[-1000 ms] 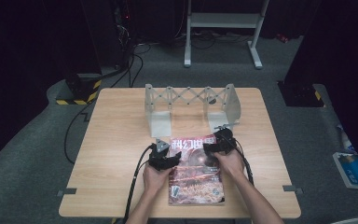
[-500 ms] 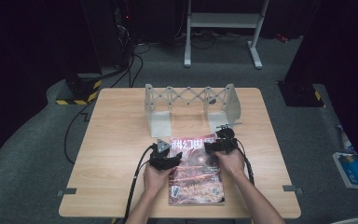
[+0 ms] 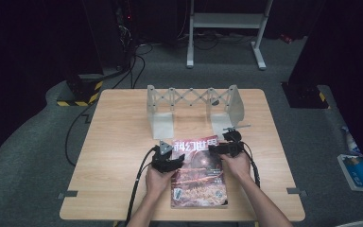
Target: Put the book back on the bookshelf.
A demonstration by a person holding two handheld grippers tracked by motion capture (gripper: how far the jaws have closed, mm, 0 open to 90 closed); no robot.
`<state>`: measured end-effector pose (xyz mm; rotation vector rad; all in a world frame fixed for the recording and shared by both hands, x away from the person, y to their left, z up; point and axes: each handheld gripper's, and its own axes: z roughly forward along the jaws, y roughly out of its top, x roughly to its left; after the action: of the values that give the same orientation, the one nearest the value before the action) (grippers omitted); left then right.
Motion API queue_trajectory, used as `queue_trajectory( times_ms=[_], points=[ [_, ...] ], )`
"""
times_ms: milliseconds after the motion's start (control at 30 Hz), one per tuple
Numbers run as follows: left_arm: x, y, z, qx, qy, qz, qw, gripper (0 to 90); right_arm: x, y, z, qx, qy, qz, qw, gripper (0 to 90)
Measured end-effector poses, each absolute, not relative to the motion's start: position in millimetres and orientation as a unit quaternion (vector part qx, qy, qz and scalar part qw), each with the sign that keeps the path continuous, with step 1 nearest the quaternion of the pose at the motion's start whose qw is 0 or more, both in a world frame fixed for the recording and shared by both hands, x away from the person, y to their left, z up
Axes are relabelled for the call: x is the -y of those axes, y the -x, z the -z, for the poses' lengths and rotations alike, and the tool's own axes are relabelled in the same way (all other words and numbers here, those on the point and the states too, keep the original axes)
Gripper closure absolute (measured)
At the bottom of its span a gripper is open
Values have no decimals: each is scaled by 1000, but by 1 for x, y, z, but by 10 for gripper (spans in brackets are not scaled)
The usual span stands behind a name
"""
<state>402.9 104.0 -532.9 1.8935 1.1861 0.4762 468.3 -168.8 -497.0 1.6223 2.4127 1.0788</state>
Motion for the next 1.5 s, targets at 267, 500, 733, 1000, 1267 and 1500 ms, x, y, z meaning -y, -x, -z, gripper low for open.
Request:
queue_trajectory(
  times_ms=[267, 500, 733, 1000, 1267, 1500],
  points=[
    [-104, -403, 533, -472, -754, -191, 415, 376, 167, -466, 497, -782, -519, -346, 11, 439],
    [-104, -403, 533, -473, -753, -191, 416, 377, 163, -462, 502, -788, -508, -347, 6, 451],
    [-104, -403, 533, -473, -753, -191, 415, 377, 162, -459, 500, -789, -504, -351, 16, 494],
    [-104, -403, 533, -474, -752, -191, 416, 377, 163, -457, 500, -787, -499, -362, 6, 515],
    [-105, -403, 533, -473, -753, -190, 416, 375, 163, -456, 497, -795, -492, -356, 9, 684],
    [-105, -402, 533, -468, -757, -183, 417, 329, 167, -453, 495, -804, -466, -368, 7, 826]
  ],
)
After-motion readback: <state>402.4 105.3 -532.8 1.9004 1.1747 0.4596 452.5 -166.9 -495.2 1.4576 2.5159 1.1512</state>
